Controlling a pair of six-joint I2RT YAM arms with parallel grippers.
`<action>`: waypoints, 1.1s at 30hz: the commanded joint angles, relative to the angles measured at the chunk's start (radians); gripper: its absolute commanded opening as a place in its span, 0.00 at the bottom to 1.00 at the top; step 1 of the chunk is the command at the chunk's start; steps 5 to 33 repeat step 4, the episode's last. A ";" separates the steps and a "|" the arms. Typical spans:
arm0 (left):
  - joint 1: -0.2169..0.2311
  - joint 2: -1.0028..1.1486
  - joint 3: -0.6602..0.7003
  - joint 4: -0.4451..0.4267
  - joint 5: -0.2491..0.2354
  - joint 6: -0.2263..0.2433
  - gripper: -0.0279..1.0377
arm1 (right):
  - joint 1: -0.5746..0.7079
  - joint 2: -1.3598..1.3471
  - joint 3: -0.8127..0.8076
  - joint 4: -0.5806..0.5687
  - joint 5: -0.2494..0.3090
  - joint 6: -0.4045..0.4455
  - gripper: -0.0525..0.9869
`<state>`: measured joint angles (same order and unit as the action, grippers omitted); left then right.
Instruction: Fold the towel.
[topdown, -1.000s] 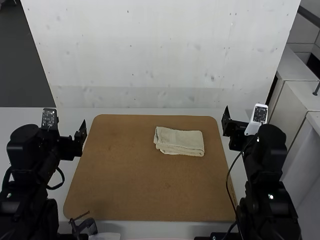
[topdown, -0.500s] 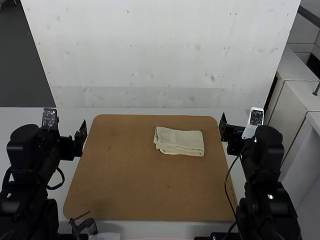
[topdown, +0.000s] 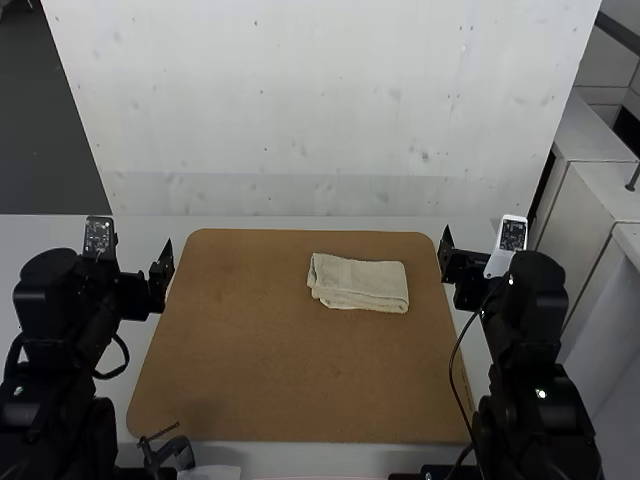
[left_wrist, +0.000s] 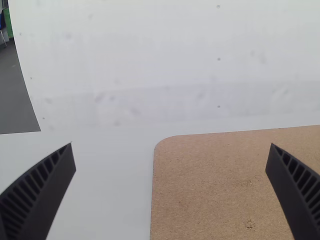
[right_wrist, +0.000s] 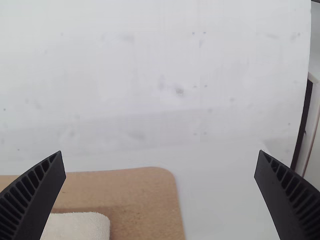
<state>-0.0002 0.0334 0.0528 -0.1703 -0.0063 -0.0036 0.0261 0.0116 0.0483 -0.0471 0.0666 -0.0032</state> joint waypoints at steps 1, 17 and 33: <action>0.006 -0.006 0.007 0.012 0.011 0.011 0.95 | 0.011 0.005 0.005 0.007 -0.010 0.009 0.98; 0.006 -0.006 0.007 0.012 0.011 0.011 0.95 | 0.011 0.005 0.005 0.007 -0.010 0.009 0.98; 0.006 -0.006 0.007 0.012 0.011 0.011 0.95 | 0.011 0.005 0.005 0.007 -0.010 0.009 0.98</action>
